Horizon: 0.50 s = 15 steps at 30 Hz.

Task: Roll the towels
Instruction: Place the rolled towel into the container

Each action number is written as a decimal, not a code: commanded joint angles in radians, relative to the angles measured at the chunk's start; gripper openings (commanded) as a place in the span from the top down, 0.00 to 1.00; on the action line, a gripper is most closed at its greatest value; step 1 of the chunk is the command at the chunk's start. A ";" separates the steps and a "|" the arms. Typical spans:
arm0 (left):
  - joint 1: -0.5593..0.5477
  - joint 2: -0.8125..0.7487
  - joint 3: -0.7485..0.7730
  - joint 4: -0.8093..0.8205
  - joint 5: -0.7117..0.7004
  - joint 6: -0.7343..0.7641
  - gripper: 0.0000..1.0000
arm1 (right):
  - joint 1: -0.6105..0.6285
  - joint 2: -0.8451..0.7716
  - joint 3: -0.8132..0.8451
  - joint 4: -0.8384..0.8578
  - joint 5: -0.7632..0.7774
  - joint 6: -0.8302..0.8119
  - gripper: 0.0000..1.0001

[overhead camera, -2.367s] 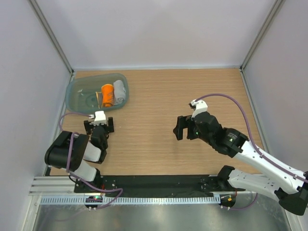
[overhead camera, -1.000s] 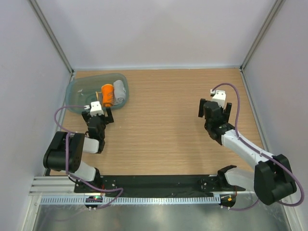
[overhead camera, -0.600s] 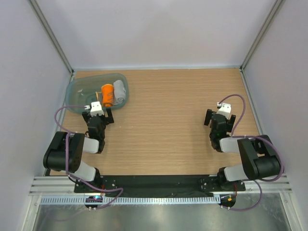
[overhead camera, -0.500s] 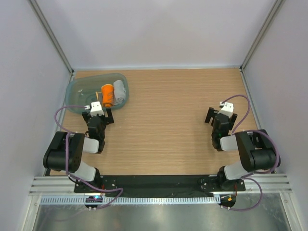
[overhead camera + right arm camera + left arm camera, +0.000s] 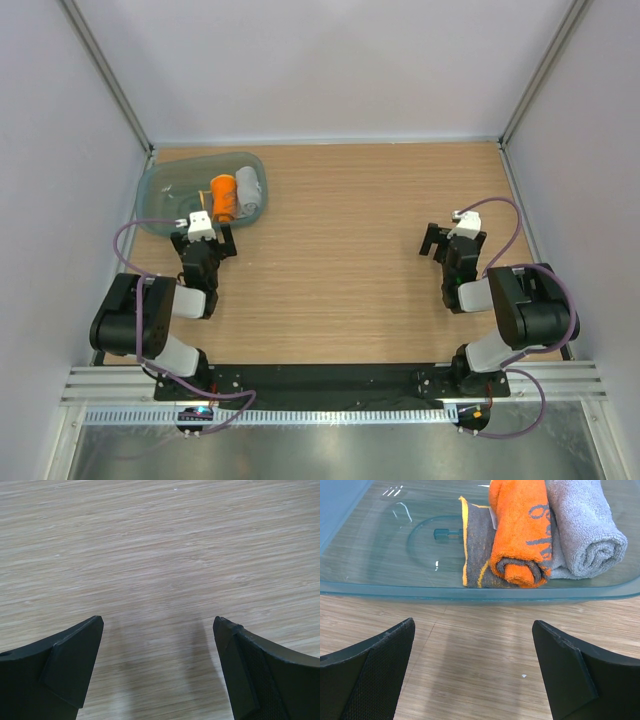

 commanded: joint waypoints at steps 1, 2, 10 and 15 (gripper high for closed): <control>0.007 -0.021 0.015 0.028 0.000 -0.008 0.00 | -0.002 -0.002 0.022 0.073 -0.057 -0.024 0.00; 0.007 -0.021 0.016 0.028 0.000 -0.008 0.00 | -0.002 -0.005 0.020 0.072 -0.055 -0.022 0.00; 0.007 -0.019 0.018 0.028 0.002 -0.008 0.00 | -0.002 -0.005 0.023 0.074 -0.058 -0.024 0.00; 0.010 -0.019 0.019 0.023 0.006 -0.008 0.00 | -0.002 -0.007 0.022 0.075 -0.058 -0.024 0.00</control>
